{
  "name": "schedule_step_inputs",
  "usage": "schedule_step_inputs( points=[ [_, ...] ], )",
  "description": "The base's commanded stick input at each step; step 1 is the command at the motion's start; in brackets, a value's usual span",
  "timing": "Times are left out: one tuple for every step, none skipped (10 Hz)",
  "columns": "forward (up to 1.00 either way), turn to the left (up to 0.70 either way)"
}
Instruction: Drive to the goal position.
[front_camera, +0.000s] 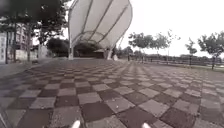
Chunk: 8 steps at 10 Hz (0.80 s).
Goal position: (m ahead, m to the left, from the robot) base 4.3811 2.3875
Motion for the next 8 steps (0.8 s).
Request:
schedule_step_inputs(
  points=[
    [0.7,0.01],
    [0.7,0.01],
    [0.7,0.29],
    [0.7,0.36],
    [0.7,0.36],
    [0.7,0.36],
    [0.7,0.36],
    [0.7,0.36]
  ],
)
